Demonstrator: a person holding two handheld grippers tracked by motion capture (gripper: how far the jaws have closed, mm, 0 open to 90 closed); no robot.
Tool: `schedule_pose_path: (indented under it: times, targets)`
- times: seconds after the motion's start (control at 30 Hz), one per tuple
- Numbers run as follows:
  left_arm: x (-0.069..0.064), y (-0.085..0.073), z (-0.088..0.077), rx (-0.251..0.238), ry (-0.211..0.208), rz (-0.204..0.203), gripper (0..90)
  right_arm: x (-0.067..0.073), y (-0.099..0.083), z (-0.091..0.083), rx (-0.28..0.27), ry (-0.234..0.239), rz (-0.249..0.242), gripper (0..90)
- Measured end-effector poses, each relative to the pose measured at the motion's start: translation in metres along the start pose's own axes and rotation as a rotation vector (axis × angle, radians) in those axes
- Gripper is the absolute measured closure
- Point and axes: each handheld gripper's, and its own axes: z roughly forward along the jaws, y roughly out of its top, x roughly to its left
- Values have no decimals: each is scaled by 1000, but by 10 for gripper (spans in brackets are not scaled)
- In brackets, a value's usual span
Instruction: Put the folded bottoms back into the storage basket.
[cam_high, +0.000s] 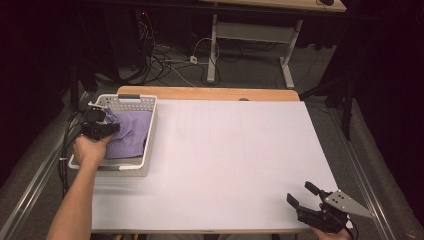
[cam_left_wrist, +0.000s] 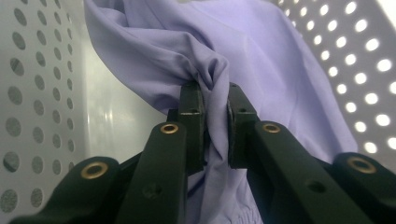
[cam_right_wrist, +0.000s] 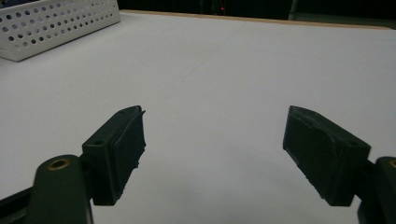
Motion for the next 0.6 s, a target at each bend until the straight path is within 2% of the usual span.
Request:
schedule_pose_path:
  times: [0.23,0.3,0.4,0.6]
  targets:
    - [2,-2,9,29,13,-8,745,0,0,1,3,0,1,219]
    - [4,-2,10,35,17,-20,713,0,0,1,5,1,0,219]
    - [5,-2,11,32,33,-32,600,0,0,1,2,0,1,219]
    - [2,-1,3,-16,47,-13,465,0,0,1,2,1,-2,219]
